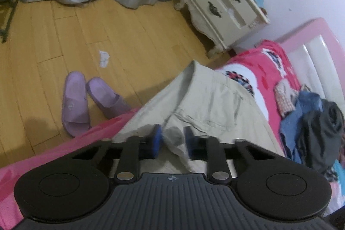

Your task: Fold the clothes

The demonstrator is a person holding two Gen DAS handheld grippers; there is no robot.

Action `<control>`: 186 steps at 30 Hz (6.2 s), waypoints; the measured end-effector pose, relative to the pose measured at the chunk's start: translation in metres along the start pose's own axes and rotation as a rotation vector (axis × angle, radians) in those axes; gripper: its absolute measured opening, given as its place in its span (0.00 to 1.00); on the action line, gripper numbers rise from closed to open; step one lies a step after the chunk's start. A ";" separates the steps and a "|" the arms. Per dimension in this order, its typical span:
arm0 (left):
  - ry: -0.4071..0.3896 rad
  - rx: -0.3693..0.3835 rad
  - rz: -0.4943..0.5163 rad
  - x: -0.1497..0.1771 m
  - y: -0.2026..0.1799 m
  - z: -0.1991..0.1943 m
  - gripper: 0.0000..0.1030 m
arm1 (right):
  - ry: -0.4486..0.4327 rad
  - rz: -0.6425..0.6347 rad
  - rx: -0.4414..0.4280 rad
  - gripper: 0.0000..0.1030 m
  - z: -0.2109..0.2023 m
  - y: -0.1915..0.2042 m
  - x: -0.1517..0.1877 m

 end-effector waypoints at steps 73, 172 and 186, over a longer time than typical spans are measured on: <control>-0.005 -0.094 -0.081 0.227 0.054 -0.152 0.40 | -0.121 1.746 0.951 0.45 -0.560 0.034 0.474; 0.045 -0.263 0.564 0.282 0.001 -0.097 0.35 | 0.463 0.499 0.747 0.09 -0.444 0.061 0.341; 0.051 -0.269 0.377 0.276 0.011 -0.112 0.35 | 0.289 0.829 0.909 0.17 -0.534 0.085 0.328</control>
Point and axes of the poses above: each gripper's, at about its wrist camera, not at the fingertips, and z roughly the way its jaws point, y to its left, x to its underside, the point moved 10 cm from there along z, roughly the way its jaws point, and after that the axes turned 11 degrees about -z, right-handed, at the moved point
